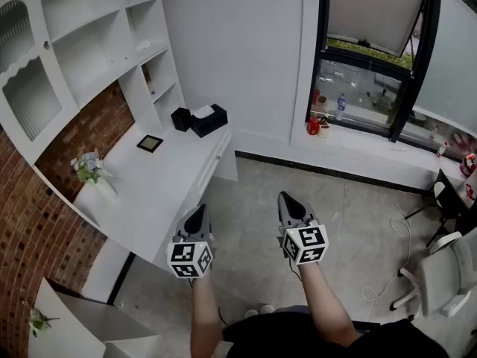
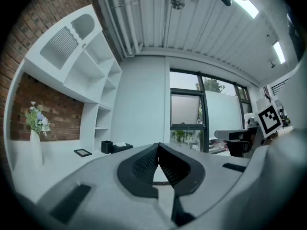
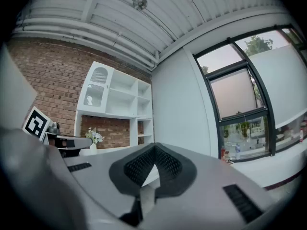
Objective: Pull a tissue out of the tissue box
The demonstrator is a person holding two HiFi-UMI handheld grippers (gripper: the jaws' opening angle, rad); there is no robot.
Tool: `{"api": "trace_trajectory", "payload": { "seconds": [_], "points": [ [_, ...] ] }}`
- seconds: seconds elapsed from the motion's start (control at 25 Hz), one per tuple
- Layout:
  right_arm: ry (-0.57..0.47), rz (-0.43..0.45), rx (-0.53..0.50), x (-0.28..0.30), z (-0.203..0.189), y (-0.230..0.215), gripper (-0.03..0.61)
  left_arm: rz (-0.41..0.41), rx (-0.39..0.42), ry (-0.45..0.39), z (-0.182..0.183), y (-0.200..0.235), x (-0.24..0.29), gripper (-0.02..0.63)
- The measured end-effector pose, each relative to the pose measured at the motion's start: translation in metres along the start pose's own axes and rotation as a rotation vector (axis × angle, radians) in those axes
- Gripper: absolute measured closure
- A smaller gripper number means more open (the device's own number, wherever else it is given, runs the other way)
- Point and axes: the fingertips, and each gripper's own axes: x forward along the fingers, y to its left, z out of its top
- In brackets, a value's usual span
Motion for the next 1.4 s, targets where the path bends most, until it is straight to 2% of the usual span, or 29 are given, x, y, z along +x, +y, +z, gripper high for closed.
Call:
{"api": "trace_trajectory", "payload": {
  "seconds": [0.44,0.72,1.0,1.04,1.08,1.2,1.32,1.4],
  "points": [
    [0.007,0.016,0.006,0.007,0.000,0.004,0.580,0.009,-0.020,0.000,-0.002,0.004,0.001,0.604],
    [0.006,0.020,0.043,0.002,-0.003,-0.002,0.580,-0.015,-0.003,0.033,-0.011,-0.006,0.008,0.604],
    [0.010,0.017,0.053,-0.010,-0.006,-0.002,0.580,-0.050,-0.020,0.037,-0.022,-0.019,0.005,0.601],
    [0.012,0.017,0.055,-0.011,-0.008,-0.002,0.580,-0.055,-0.023,0.035,-0.023,-0.021,0.004,0.594],
    [0.015,0.015,0.059,-0.012,-0.009,-0.001,0.580,-0.058,-0.028,0.031,-0.024,-0.022,0.003,0.546],
    [0.021,0.011,0.072,-0.014,-0.014,0.002,0.580,-0.064,-0.042,0.014,-0.025,-0.021,-0.002,0.455],
    [0.025,0.009,0.076,-0.011,-0.017,0.007,0.580,-0.069,-0.055,0.001,-0.022,-0.015,-0.007,0.402],
    [0.021,0.009,0.075,-0.007,-0.014,0.014,0.580,-0.073,-0.059,-0.005,-0.020,-0.009,-0.011,0.396]
  ]
}}
